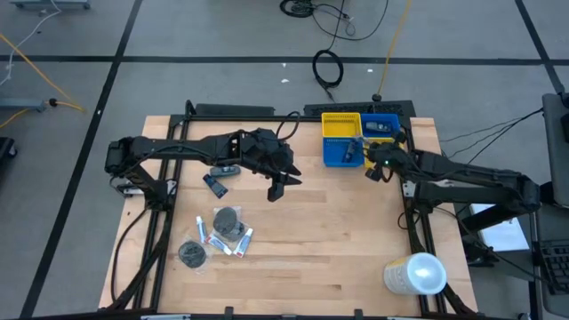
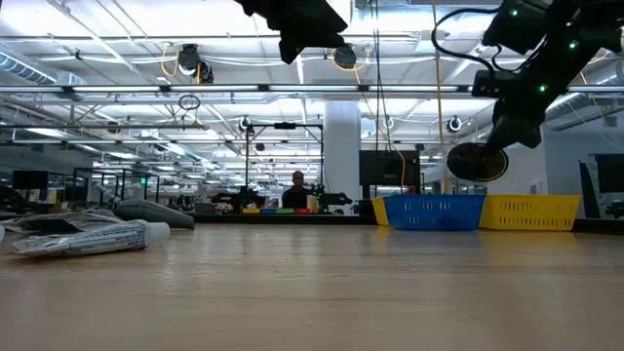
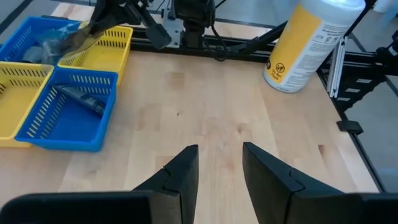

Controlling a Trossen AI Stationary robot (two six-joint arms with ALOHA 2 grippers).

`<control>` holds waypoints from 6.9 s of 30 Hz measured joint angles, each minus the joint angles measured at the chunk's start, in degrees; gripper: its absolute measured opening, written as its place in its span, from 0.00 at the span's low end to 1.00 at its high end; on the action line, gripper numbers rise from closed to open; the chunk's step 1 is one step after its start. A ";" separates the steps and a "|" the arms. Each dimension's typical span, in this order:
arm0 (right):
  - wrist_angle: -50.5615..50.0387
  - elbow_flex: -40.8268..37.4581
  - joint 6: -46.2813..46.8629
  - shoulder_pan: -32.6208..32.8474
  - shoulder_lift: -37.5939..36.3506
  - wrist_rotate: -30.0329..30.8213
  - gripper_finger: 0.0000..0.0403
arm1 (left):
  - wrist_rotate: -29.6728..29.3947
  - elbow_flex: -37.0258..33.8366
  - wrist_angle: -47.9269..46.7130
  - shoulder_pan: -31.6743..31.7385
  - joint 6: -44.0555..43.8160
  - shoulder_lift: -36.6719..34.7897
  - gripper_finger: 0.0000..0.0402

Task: Pick & Place Travel size toiletries
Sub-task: Put the black hairbrush into the bottom yellow basket

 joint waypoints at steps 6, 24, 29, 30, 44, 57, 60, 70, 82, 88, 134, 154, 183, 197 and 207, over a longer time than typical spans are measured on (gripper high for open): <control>-7.97 6.29 -1.10 -3.25 3.04 0.13 0.00 | -0.04 0.00 0.01 -0.01 0.15 0.00 0.31; -28.49 11.72 -0.87 -10.85 4.57 -6.03 0.00 | -0.09 0.00 -0.35 0.00 1.82 0.04 0.31; -25.33 11.72 -3.90 -10.85 4.69 -9.59 0.00 | -0.07 0.00 -0.35 -0.01 1.80 0.04 0.31; -24.85 11.72 -4.35 -10.82 4.85 -9.87 0.00 | -0.07 0.00 -0.35 -0.01 1.77 0.04 0.31; -19.93 11.68 -8.87 -10.95 11.22 -4.10 0.07 | -0.05 0.00 -0.54 -0.02 1.40 0.04 0.31; -18.89 11.63 -9.28 -13.88 11.32 -4.17 0.29 | -0.03 0.00 -0.79 -0.01 1.40 0.04 0.31; -18.02 11.62 -9.32 -14.48 11.15 -4.04 0.36 | -0.03 0.00 -0.76 0.00 1.42 0.04 0.31; -14.25 11.59 -8.86 -14.47 11.15 -1.66 0.53 | -0.03 0.00 -0.96 -0.02 1.40 0.04 0.31; -7.34 11.59 -1.70 -9.72 11.15 -12.97 0.53 | -12.48 0.00 -19.24 0.00 -6.97 0.04 0.31; -1.02 11.59 4.34 -4.75 11.15 -22.56 0.52 | -14.06 0.00 -34.59 -0.48 -11.46 0.04 0.31; 15.46 11.59 6.56 16.69 18.90 -23.85 0.52 | -17.71 -14.40 -38.55 -21.35 -69.04 -0.41 0.31; 15.49 11.59 4.19 18.88 18.88 -23.87 0.52 | -13.01 -14.34 -37.57 -18.78 -73.29 8.83 0.58; 15.71 11.59 3.36 18.88 18.88 -23.89 0.52 | -9.09 -14.32 -42.91 -18.49 -78.64 15.80 0.11; 15.99 11.59 3.38 18.88 18.88 -23.89 0.52 | -14.79 -4.46 -50.41 -18.53 -72.67 15.56 0.00; 16.21 11.59 3.23 18.88 18.88 -23.89 0.52 | -26.05 12.51 -51.44 -18.53 -58.83 15.47 0.00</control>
